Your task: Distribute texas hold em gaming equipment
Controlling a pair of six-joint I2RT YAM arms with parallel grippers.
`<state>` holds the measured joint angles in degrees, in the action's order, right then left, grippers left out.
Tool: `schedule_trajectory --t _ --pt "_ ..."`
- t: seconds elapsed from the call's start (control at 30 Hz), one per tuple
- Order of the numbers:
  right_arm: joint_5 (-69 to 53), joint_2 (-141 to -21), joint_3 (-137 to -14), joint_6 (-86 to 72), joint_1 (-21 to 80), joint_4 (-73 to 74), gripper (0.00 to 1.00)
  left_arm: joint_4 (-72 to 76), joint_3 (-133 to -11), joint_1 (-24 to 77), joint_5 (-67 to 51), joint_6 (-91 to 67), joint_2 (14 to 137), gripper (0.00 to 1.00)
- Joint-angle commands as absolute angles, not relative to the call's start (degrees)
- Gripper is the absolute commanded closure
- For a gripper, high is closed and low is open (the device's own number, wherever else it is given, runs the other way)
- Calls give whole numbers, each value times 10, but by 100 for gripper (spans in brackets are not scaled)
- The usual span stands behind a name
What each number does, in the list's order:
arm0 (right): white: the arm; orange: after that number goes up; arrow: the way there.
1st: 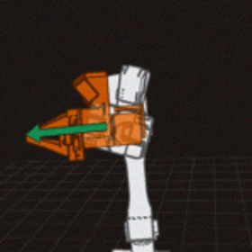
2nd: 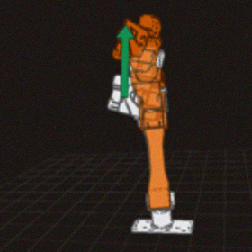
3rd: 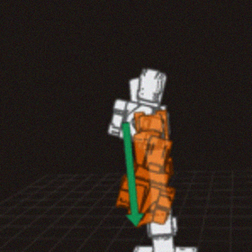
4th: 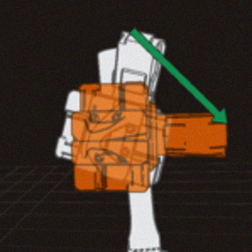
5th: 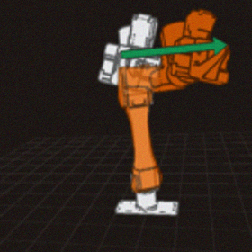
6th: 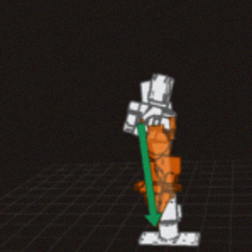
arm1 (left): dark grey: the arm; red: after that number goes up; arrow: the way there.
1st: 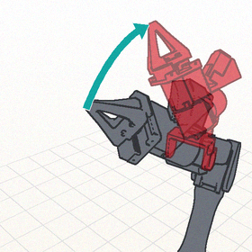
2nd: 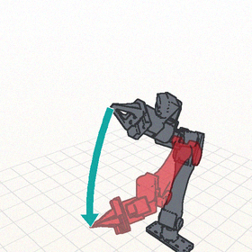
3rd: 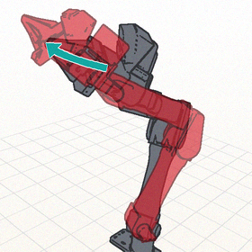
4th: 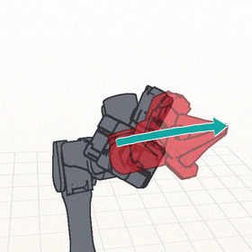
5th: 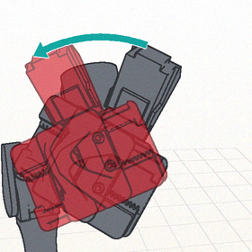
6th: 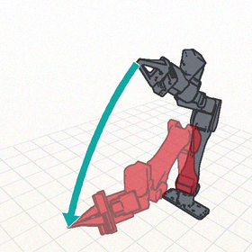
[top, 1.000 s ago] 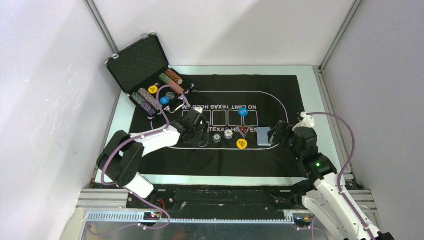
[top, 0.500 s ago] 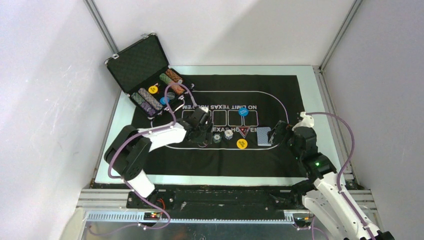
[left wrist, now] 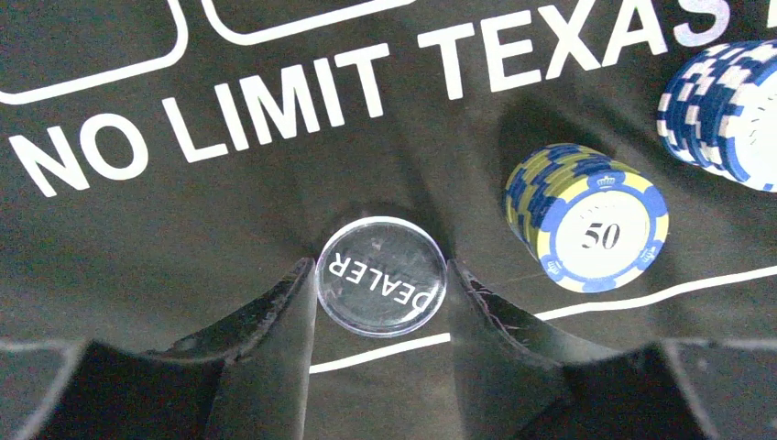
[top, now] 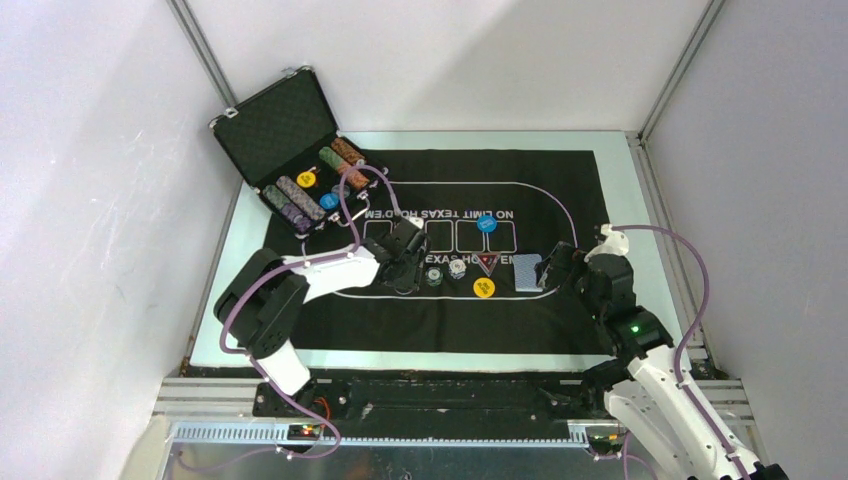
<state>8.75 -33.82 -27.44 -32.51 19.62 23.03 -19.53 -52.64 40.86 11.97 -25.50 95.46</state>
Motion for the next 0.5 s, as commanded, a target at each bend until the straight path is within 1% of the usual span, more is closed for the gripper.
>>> schedule_trajectory --t 0.0,0.1,0.17,0.3,0.47 --pt "87 -328 -274 -319 193 215 0 -213 -535 419 121 -253 968 53" --pt "91 -321 -274 -319 193 217 0 -213 -537 419 127 -256 954 62" --pt "93 -315 -274 -320 192 220 0 -217 -541 419 135 -256 939 65" --pt "97 -307 -274 -320 192 224 0 -233 -558 419 164 -256 902 69" --pt "101 -307 -274 -325 191 228 0 -248 -573 420 208 -260 859 71"
